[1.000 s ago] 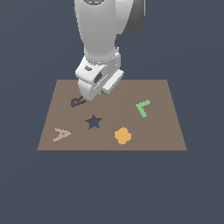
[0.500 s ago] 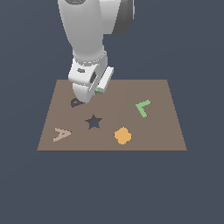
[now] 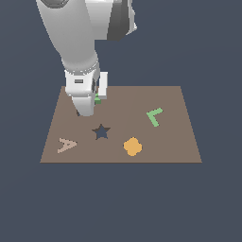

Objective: Insert a designated object into the corresponding slot on a board.

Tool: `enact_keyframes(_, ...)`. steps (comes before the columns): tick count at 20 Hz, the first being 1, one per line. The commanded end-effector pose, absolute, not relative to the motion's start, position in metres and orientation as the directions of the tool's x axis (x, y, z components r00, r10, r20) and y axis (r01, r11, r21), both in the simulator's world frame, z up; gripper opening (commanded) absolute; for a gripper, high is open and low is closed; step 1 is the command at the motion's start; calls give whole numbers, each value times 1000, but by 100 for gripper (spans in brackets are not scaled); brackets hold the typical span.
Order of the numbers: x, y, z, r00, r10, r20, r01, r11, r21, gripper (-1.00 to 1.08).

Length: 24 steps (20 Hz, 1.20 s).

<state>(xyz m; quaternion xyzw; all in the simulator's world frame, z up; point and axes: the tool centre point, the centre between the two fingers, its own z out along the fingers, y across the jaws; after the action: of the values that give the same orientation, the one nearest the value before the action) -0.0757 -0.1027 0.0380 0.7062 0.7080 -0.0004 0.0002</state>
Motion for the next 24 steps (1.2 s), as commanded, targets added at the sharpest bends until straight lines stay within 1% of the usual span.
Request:
enact_keyframes(1,-70,-111,39,-83,997,-1,997,83,0,-100)
enact_keyframes(7,-57,-124,40,-234,972,-1,972,234,0,-100)
enact_keyframes(13,-46,-133,40,-340,940,-1,940,340,-1,-100)
enact_keyframes(18,-40,-136,40,-396,918,-1,918,396,-1,-100)
enact_keyframes(24,-36,-137,40,-421,907,-1,907,421,-1,-100)
